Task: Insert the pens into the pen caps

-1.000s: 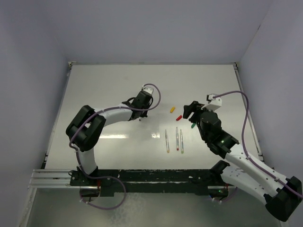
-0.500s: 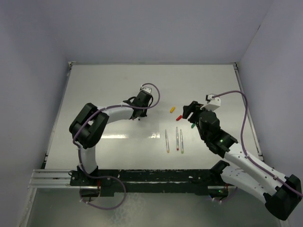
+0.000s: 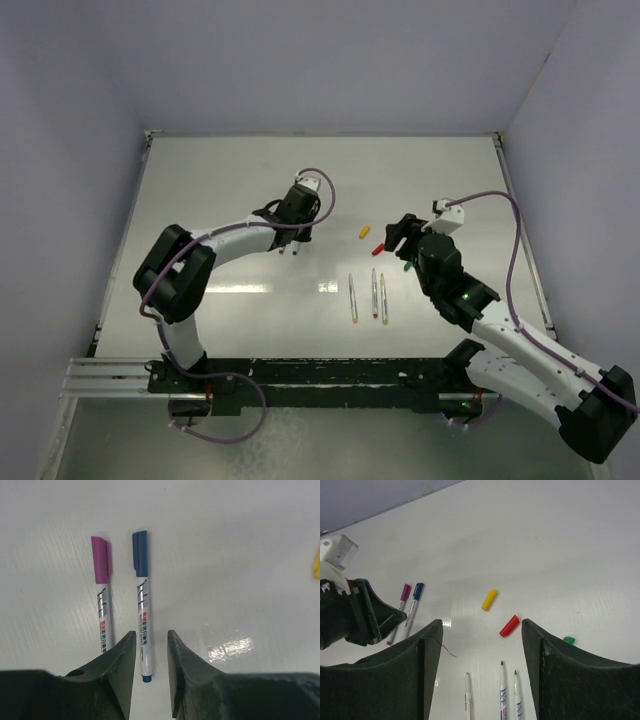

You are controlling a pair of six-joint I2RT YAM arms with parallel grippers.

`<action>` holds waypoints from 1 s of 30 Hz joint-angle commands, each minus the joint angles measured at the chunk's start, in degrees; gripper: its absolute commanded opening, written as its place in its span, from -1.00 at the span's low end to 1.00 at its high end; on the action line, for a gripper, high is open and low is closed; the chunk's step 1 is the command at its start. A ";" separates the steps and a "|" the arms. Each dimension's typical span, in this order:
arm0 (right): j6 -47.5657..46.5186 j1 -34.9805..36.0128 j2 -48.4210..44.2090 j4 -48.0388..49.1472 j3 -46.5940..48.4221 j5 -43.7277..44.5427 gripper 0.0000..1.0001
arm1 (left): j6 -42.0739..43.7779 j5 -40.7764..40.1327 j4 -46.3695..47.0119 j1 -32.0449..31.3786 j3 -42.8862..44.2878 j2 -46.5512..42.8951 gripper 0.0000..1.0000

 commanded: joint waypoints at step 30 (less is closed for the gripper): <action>1.96 -0.03 -7.44 1.26 -2.66 2.92 0.33 | -4.98 15.92 -2.04 -19.69 -1.62 -4.98 -0.02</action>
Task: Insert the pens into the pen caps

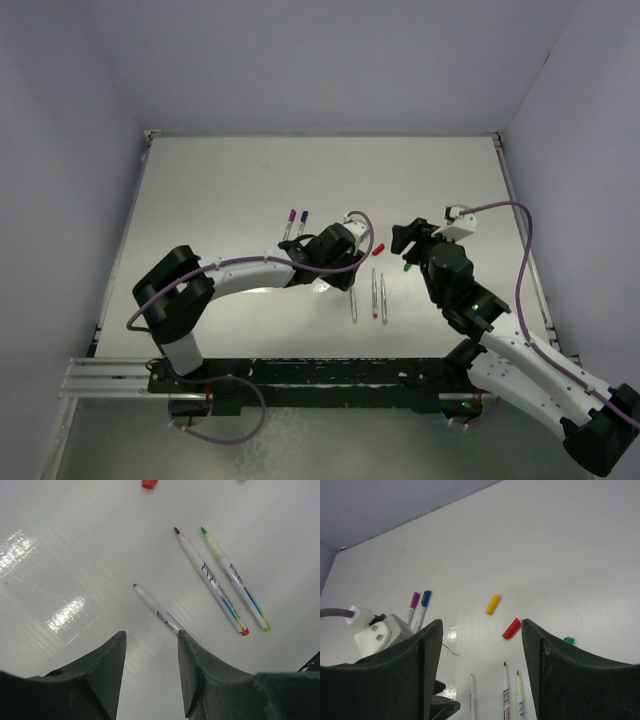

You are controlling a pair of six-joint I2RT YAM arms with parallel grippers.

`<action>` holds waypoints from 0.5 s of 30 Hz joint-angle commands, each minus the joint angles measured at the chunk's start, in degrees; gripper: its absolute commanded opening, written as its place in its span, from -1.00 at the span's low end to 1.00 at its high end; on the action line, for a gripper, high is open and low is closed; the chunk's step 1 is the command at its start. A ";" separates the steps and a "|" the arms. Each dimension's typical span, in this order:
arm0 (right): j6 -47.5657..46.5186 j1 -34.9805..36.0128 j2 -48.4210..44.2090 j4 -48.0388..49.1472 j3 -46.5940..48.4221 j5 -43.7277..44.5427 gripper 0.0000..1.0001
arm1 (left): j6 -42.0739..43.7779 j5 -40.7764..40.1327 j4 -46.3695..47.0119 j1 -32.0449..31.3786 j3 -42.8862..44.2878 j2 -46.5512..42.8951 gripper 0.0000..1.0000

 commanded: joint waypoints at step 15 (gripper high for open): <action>0.58 -0.03 -1.45 2.32 -1.07 1.97 0.32 | -1.29 2.15 -1.54 -3.99 4.25 7.62 -0.01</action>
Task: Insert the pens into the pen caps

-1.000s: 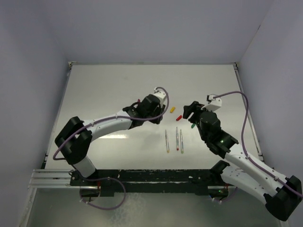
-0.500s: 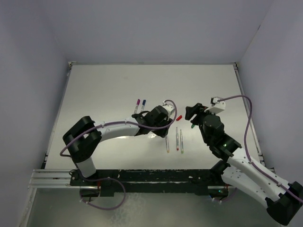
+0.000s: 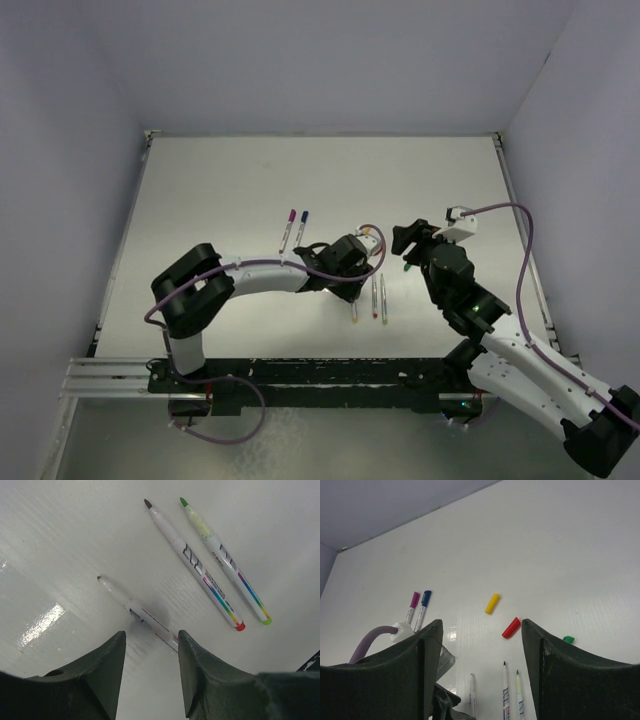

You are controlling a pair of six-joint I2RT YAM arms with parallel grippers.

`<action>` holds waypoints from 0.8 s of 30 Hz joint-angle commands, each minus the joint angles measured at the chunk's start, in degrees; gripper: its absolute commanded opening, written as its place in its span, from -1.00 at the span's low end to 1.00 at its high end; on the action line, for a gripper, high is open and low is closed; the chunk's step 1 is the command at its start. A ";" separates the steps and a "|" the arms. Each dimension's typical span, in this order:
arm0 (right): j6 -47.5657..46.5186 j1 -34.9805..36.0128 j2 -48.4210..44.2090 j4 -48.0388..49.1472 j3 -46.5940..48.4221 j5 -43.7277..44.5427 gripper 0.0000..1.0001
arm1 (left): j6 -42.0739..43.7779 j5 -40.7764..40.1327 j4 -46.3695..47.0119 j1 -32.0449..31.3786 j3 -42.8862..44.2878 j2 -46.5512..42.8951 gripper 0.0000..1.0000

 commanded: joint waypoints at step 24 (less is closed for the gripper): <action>0.34 -0.05 -1.93 2.46 -0.66 3.22 0.32 | 3.59 -11.91 -15.81 -0.96 2.35 3.83 -0.49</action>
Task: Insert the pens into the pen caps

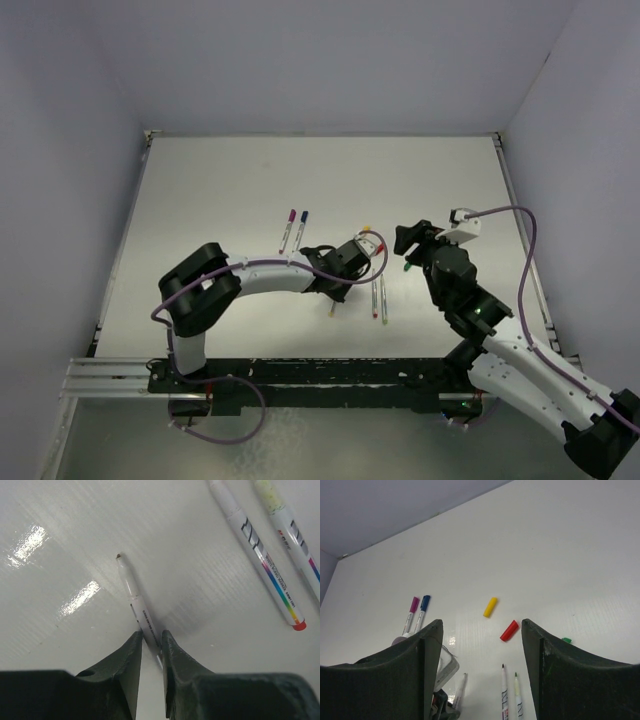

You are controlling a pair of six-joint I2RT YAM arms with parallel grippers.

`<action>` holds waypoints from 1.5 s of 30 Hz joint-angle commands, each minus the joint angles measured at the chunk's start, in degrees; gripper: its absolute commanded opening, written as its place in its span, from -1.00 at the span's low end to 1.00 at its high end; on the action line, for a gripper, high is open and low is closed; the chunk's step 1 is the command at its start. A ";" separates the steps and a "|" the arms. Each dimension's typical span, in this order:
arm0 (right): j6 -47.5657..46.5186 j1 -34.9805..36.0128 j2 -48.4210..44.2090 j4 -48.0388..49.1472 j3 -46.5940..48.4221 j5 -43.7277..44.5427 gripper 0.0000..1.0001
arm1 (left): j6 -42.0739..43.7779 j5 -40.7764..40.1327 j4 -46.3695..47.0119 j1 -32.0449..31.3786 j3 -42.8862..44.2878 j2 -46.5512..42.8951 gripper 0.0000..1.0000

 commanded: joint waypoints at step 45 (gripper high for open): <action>2.19 -1.46 15.55 -8.08 11.50 6.62 0.28 | 1.59 -3.92 4.11 2.60 -9.75 -13.03 -1.00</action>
